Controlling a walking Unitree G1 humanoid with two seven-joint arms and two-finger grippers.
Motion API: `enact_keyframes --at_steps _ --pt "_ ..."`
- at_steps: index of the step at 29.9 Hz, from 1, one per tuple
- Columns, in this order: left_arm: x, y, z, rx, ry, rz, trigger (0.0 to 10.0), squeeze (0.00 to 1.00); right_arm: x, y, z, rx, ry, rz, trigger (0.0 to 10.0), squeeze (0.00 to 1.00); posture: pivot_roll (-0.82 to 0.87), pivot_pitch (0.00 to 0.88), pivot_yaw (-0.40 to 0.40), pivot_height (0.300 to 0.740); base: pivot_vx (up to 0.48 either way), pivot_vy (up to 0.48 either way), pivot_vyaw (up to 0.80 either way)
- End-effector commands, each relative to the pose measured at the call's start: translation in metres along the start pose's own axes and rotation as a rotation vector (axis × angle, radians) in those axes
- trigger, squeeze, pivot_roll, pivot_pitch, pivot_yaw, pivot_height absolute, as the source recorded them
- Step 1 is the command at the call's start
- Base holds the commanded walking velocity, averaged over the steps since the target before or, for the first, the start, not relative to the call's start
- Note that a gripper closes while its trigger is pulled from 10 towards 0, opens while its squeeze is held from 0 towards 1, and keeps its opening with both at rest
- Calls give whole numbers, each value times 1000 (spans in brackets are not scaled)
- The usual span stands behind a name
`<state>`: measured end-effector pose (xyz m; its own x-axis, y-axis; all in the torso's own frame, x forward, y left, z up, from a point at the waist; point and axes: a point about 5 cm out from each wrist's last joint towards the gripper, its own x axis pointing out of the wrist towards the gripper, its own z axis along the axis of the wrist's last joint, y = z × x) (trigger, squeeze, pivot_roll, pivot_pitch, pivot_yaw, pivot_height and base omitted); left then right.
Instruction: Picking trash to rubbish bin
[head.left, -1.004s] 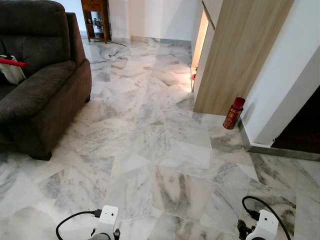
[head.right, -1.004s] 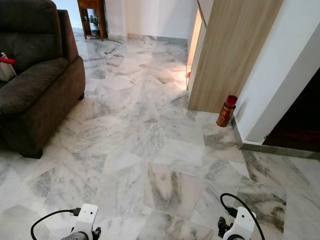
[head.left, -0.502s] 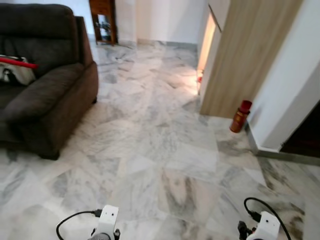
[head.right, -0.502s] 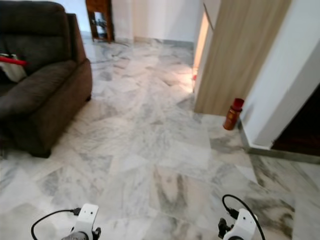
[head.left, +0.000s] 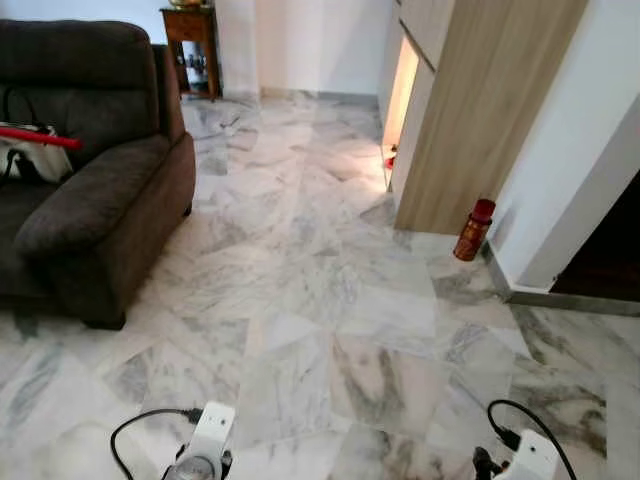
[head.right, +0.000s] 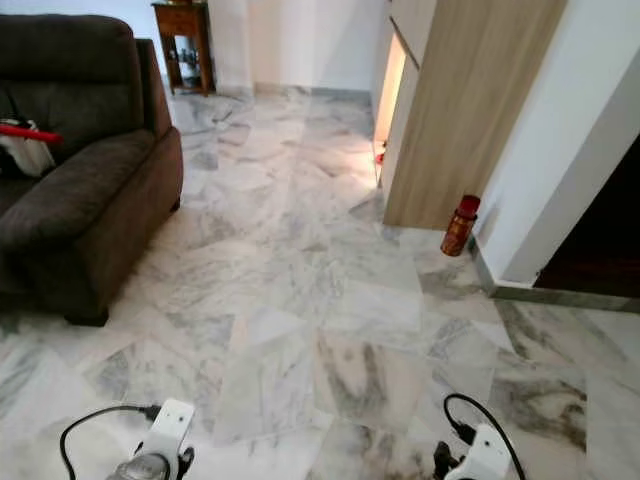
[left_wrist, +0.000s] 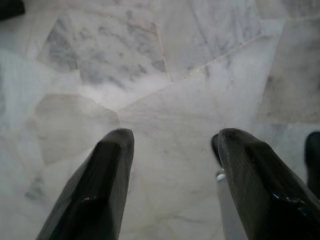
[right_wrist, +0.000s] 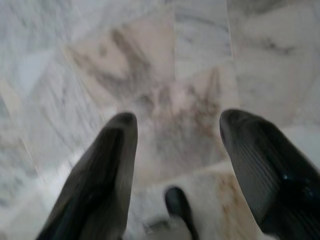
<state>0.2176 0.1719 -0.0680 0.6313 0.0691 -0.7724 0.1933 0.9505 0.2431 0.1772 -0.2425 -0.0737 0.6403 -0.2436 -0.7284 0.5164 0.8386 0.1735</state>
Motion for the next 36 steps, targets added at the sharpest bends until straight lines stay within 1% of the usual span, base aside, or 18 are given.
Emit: enact_keyframes --at_steps 1,3,4,6,9,11,12,14,16,19,23,24,25,27,30,31,33,36 --pt "1 -3 9 28 -37 -11 10000 0 3 4 13 -10 -49 2 10000 0 3 0 -35 740 0 0 0" --pt "2 -4 35 -14 -133 -15 10000 0 7 16 33 -93 -116 42 10000 0 3 0 -30 740 0 0 0" --pt "2 -4 35 -14 -133 -15 10000 0 7 16 33 -93 -116 42 10000 0 3 0 -30 740 0 0 0" --pt "2 -6 65 -63 -236 -10 10000 0 11 34 59 -125 -195 89 10000 0 2 0 -26 740 0 0 0" --pt "1 -7 80 -92 -285 -8 10000 0 12 45 72 -149 -234 116 10000 0 6 0 -28 740 0 0 0" --pt "0 -9 92 -93 -324 -1 10000 0 13 62 84 -158 -271 164 10000 0 9 0 -28 740 0 0 0" --pt "-1 -10 103 -110 -356 -1 10000 0 12 80 94 -160 -304 219 10000 0 12 0 -28 740 0 0 0" --pt "-2 -11 110 -122 -379 0 10000 0 11 95 101 -179 -330 264 10000 0 12 0 -27 740 0 0 0" --pt "-3 -12 116 -133 -400 1 10000 0 9 109 106 -162 -351 304 10000 0 12 0 -27 740 0 0 0" --pt "-3 -12 117 -131 -401 2 10000 0 8 113 107 -177 -354 321 10000 0 17 0 -26 740 0 0 0" --pt "-3 -12 116 -130 -400 2 10000 0 9 112 106 -176 -350 318 10000 0 17 0 -26 740 0 0 0" --pt "-1 -8 107 -118 -367 5 10000 0 10 100 102 -161 -334 283 10000 0 13 0 -21 740 0 0 0" --pt "1 -4 93 -107 -318 10 10000 0 12 82 96 -145 -310 233 10000 0 8 0 -17 740 0 0 0" --pt "2 0 80 -103 -278 17 10000 0 13 66 88 -129 -284 192 10000 0 8 0 -17 740 0 0 0" --pt "3 3 64 -98 -229 26 10000 0 12 50 77 -117 -247 149 10000 0 1 0 -14 740 0 0 0" --pt "3 3 64 -98 -229 26 10000 0 12 50 77 -117 -247 149 10000 0 1 0 -14 740 0 0 0" --pt "3 7 45 -95 -172 37 10000 0 11 32 57 -87 -178 94 10000 0 1 0 -17 740 0 0 0" --pt "2 10 25 -94 -105 59 10000 0 8 20 38 -79 -123 55 10000 0 1 0 -17 740 189 0 0"
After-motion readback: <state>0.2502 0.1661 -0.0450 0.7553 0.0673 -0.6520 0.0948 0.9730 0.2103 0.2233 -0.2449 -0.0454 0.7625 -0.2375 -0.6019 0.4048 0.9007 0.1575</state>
